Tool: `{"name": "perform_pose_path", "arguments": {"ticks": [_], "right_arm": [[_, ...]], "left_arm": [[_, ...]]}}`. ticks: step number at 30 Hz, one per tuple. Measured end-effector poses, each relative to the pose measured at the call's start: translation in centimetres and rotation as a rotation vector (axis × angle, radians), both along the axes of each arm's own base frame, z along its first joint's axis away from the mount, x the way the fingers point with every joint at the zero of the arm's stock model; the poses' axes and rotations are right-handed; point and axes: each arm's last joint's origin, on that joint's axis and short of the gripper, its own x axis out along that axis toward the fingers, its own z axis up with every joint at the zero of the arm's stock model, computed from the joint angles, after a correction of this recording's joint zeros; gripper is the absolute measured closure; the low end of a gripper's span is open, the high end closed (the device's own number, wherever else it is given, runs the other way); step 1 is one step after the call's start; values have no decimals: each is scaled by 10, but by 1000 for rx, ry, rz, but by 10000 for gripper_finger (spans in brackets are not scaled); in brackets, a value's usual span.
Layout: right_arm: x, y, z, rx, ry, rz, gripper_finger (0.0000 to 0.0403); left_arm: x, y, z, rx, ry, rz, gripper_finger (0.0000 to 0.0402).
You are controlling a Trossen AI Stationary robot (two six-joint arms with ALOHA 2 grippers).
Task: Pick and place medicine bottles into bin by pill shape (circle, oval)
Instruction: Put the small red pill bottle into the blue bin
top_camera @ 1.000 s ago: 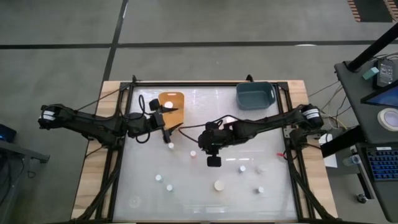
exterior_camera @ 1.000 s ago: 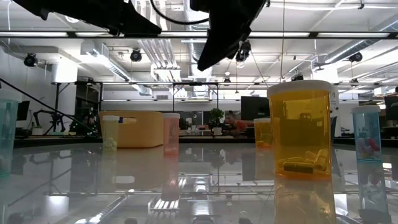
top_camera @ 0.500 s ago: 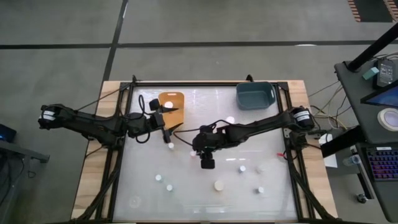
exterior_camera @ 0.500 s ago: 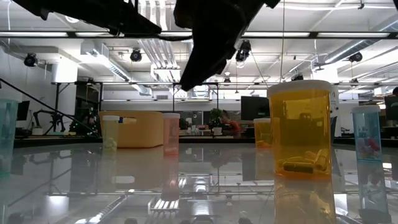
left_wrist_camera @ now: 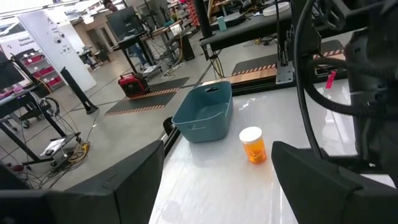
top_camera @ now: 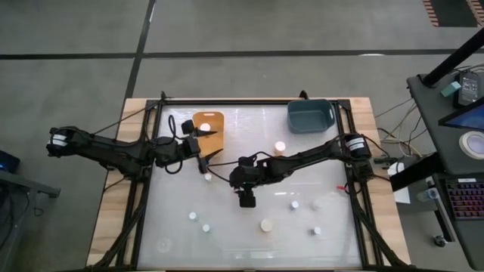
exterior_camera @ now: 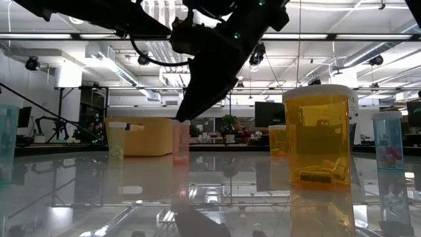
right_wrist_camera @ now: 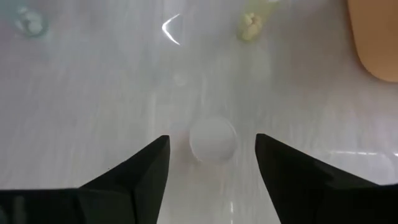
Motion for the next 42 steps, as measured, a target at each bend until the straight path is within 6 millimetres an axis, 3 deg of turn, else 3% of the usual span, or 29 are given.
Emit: {"name": "perform_pose_path", "arguments": {"ticks": [5,11,32,42], "right_arm": [[3,1,-10,-1,7,0,172],[4,1,-8,0,-9,2,186],[5,1,-8,-7,-15,11,290],[4,1,-6,-2,-19,5,287]], "left_arm": [[0,0,0,1,3,0,120],[0,0,0,1,2,0,120],[0,0,0,2,2,0,120],[0,0,0,2,2,0,120]]}}
